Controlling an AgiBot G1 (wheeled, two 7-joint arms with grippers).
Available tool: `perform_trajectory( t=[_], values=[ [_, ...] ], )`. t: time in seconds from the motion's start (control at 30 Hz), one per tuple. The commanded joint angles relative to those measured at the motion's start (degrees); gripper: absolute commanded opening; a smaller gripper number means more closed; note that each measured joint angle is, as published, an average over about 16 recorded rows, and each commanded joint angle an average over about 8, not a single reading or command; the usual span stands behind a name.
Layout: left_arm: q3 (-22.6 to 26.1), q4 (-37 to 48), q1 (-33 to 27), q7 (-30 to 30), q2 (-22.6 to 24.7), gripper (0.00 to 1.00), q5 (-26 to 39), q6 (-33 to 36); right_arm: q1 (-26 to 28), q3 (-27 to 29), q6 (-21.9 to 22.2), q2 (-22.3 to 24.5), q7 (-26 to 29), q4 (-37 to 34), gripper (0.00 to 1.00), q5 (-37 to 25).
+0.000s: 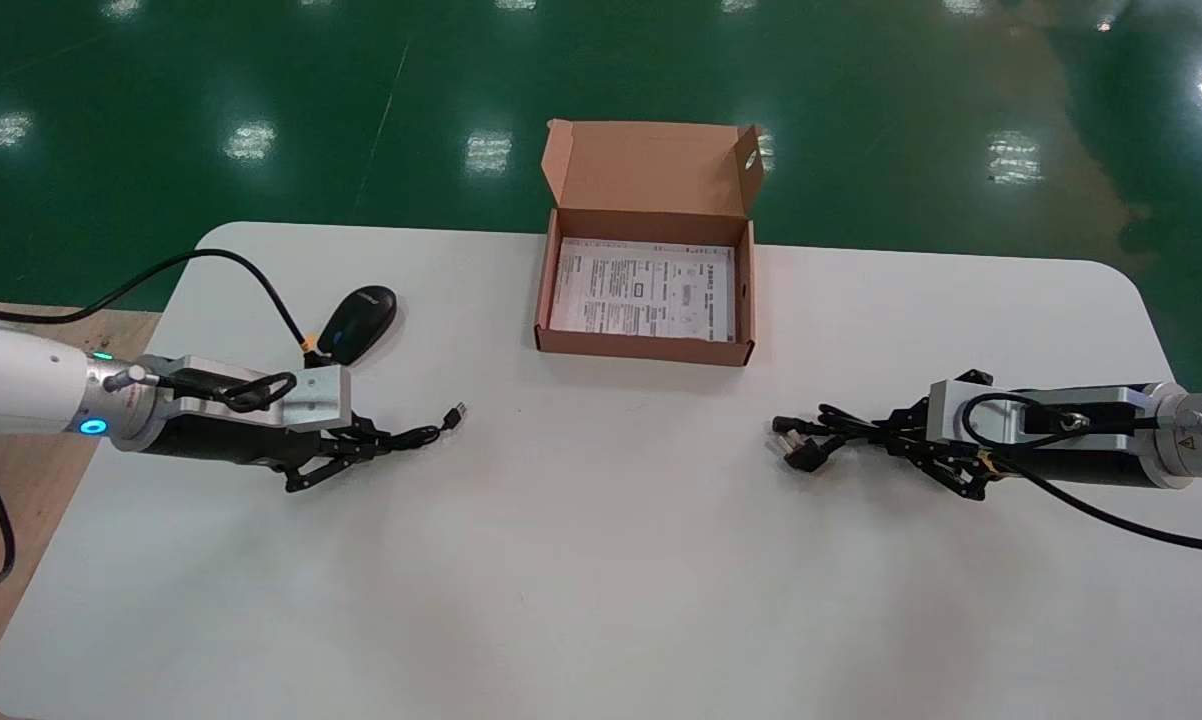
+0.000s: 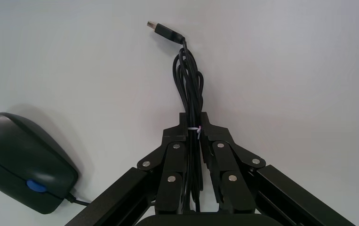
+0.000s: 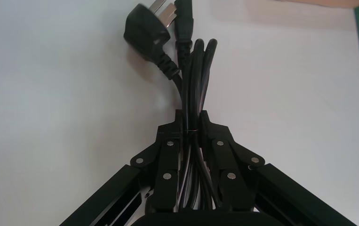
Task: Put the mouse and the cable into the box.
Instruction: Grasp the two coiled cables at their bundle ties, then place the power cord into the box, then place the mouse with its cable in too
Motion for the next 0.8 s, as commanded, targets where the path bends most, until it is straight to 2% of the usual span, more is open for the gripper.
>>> perform_trajectory(
  t=[0.03, 0.23, 0.4, 0.57, 0.8],
  values=[
    [0.11, -0.22, -0.5, -0.11, 0.21, 0.0, 0.13, 0.57, 0.21, 0.19, 0.09, 0.34, 0.23, -0.09, 0.0, 0.25],
    [-0.53, -5.28, -10.28, -1.81, -3.62, 0.0, -0.11, 2.14, 4.63, 1.64, 2.08, -1.79, 2.85, 1.79, 0.0, 2.21],
    [-2.33, -11.42, -16.64, -3.2, -6.41, 0.0, -1.69, 0.06, 7.0, 2.47, 6.84, -6.62, 4.41, 3.05, 0.0, 3.26],
    [-4.68, -18.21, -19.37, -5.31, -6.41, 0.0, -4.56, -2.3, 6.97, 2.98, 13.28, -12.82, 4.4, 3.39, 0.0, 3.88],
    [-5.79, -27.21, -20.08, -7.18, -5.04, 0.0, -6.37, -2.97, 4.97, 2.74, 18.97, -20.15, 2.68, 2.45, 0.0, 3.75]
  ],
)
